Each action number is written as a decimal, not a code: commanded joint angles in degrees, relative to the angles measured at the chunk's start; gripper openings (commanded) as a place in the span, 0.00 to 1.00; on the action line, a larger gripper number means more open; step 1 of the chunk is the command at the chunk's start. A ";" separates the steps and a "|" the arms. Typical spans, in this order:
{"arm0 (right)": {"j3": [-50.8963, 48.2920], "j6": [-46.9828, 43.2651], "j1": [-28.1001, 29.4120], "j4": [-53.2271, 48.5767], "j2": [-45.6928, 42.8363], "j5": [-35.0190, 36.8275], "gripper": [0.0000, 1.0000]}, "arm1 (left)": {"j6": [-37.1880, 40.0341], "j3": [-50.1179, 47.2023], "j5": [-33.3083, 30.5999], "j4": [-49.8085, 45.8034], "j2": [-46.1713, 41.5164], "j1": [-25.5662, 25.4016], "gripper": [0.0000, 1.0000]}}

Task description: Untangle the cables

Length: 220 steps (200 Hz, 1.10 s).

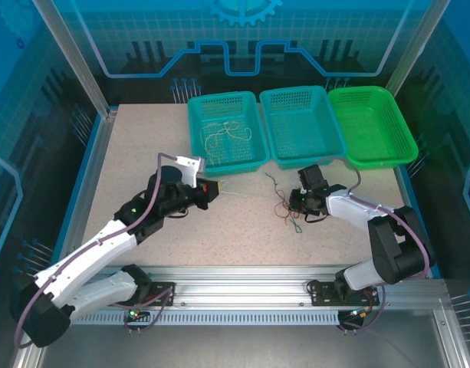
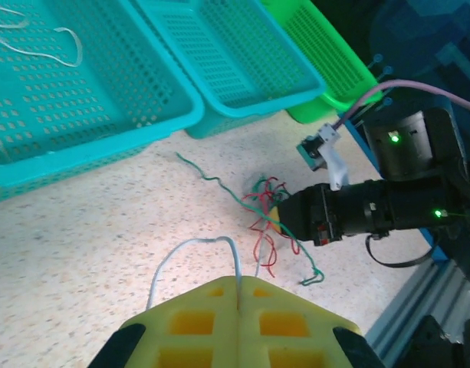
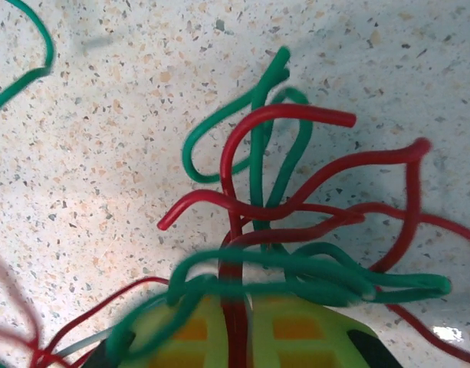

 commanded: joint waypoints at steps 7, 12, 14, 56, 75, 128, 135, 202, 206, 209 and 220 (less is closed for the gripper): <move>-2.06 2.20 -3.32 -1.76 -1.94 3.84 0.09 | 5.09 8.93 -15.75 -15.08 -5.30 2.24 0.00; -2.38 2.38 -3.83 -1.76 -2.36 4.00 0.09 | 6.07 9.94 -18.11 -16.75 -5.82 2.52 0.00; -2.49 2.44 -4.05 -1.74 -2.52 4.04 0.09 | 6.43 10.35 -19.00 -17.38 -6.03 2.64 0.00; -3.62 2.50 -8.28 -2.45 -4.34 3.38 0.19 | 8.57 12.89 -23.24 -20.56 -10.17 5.34 0.00; -3.89 1.77 -8.96 -1.66 -4.34 1.36 0.15 | 7.57 12.35 -20.92 -19.00 -10.34 5.44 0.00; -3.57 -2.69 -7.01 2.63 -7.63 -11.15 0.06 | -3.27 2.19 5.18 3.60 -2.90 4.29 0.11; -3.32 -3.14 -6.44 2.28 -8.29 -11.71 0.06 | -5.43 0.33 5.50 7.55 -1.03 2.84 0.13; -2.31 -4.13 -2.06 0.55 -13.03 -14.32 0.06 | -22.41 -3.78 -6.39 19.91 21.51 -8.63 0.35; -2.32 -4.02 -2.01 0.44 -13.16 -14.28 0.06 | -24.46 -4.66 -6.79 21.25 22.54 -8.89 0.35; -2.39 -3.94 -1.88 0.38 -13.21 -14.26 0.06 | -26.02 -5.38 -6.95 22.40 23.20 -8.99 0.35; -2.52 -3.67 -1.70 0.17 -13.47 -13.96 0.06 | -30.37 -7.51 -7.39 26.58 25.78 -10.03 0.36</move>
